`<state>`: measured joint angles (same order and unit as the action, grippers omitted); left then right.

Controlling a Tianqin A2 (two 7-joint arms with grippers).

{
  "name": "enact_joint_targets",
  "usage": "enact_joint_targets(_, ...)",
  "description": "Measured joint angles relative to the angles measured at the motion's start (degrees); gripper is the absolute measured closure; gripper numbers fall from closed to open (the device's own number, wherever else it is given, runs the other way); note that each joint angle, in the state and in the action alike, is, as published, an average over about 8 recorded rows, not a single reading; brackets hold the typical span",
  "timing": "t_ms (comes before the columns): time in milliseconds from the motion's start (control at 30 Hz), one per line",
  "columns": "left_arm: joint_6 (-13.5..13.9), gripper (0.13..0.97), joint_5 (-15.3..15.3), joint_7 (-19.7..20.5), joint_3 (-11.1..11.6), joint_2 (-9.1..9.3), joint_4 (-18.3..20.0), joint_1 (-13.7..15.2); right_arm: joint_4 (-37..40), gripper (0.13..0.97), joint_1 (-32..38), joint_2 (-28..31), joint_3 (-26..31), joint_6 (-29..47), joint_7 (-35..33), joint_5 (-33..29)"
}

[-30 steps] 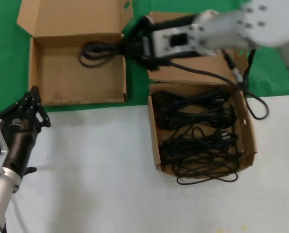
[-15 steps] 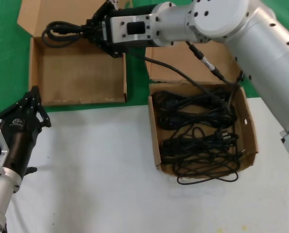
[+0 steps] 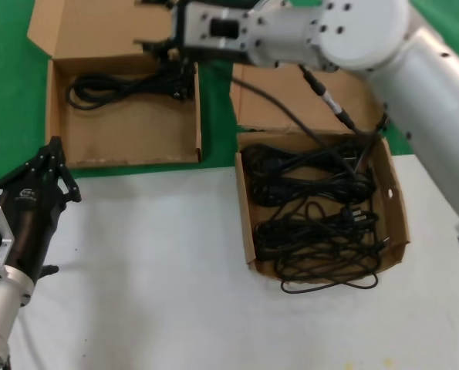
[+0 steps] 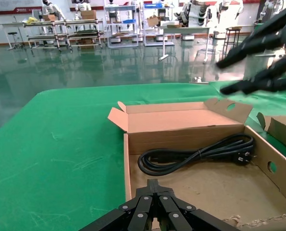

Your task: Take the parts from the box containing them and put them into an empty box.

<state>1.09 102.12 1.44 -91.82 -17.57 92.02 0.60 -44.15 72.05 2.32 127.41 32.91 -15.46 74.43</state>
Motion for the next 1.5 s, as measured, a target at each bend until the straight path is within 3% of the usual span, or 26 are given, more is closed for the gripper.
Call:
enact_joint_targets(367, 0.0, 0.952, 0.0, 0.0, 0.0, 0.00, 0.0, 0.0, -20.6, 0.610, -11.4, 8.8, -9.2, -0.6, 19.2, -8.4)
enact_joint_targets(633, 0.0, 0.952, 0.0, 0.0, 0.0, 0.00, 0.0, 0.0, -35.7, 0.403, -21.5, 14.2, -16.1, 1.4, 28.2, -15.7)
enact_joint_targets(933, 0.0, 0.945, 0.0, 0.0, 0.0, 0.00, 0.0, 0.0, -40.6, 0.246, -25.5, 15.7, -18.6, 2.3, 30.6, -17.0)
enact_joint_targets(1167, -0.1, 0.941, 0.1, -0.1, 0.0, 0.02, 0.0, 0.0, -41.0, 0.212, -28.1, 15.6, -19.6, 0.3, 29.7, -14.5)
enact_joint_targets(1500, -0.2, 0.855, 0.2, -0.3, 0.0, 0.07, -0.1, -0.1, -41.9, 0.142, -34.0, 15.5, -21.7, -4.1, 27.8, -8.7)
